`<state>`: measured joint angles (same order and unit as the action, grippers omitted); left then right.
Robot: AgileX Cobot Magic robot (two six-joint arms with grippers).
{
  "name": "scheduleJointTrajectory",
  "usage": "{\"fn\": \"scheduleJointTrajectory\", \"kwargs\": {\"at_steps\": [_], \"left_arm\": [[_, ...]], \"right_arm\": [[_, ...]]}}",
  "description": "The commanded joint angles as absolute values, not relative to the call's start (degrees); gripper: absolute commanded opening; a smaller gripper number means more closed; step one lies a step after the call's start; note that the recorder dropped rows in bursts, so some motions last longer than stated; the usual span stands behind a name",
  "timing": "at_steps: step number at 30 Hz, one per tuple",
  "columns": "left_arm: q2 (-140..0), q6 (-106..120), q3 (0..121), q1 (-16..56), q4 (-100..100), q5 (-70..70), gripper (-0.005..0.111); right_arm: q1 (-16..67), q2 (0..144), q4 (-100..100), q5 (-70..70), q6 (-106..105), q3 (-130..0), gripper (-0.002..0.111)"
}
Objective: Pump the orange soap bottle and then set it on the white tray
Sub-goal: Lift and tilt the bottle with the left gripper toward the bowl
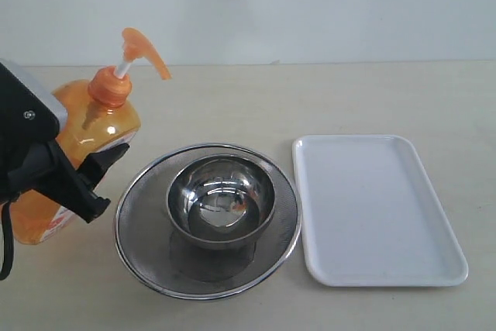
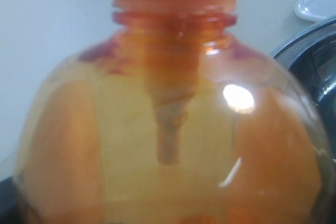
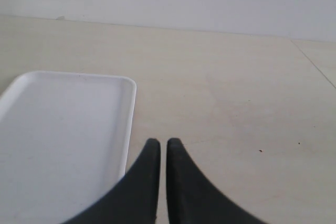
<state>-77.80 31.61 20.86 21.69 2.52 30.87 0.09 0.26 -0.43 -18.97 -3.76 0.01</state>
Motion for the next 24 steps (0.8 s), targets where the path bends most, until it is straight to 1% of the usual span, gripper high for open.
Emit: {"fn": "scheduleJointTrajectory", "kwargs": {"at_steps": [1, 7, 12, 15, 22, 24], "left_arm": [[-79.4, 32.6, 21.3, 21.9, 0.8, 35.1, 0.005], [-81.8, 32.6, 21.3, 22.1, -1.1, 35.9, 0.005], [-82.0, 32.6, 19.3, 22.1, -1.8, 41.3, 0.005], [-82.0, 32.6, 18.6, 22.1, -2.5, 42.6, 0.005], [-82.0, 32.9, 18.5, 22.1, -2.5, 42.8, 0.005], [-82.0, 32.9, 18.5, 22.1, -2.5, 42.9, 0.005]], "right_arm": [[-0.1, 0.0, -0.6, -18.6, -3.8, 0.0, 0.003], [-0.1, 0.0, -0.6, -18.6, -3.8, 0.0, 0.003], [-0.1, 0.0, -4.5, -16.1, -5.2, 0.0, 0.003], [-0.1, 0.0, -3.4, -14.0, -4.1, 0.0, 0.003], [0.0, 0.0, 25.2, -2.1, 8.5, 0.0, 0.003], [0.0, 0.0, 29.7, -0.6, 8.9, 0.0, 0.003]]}}
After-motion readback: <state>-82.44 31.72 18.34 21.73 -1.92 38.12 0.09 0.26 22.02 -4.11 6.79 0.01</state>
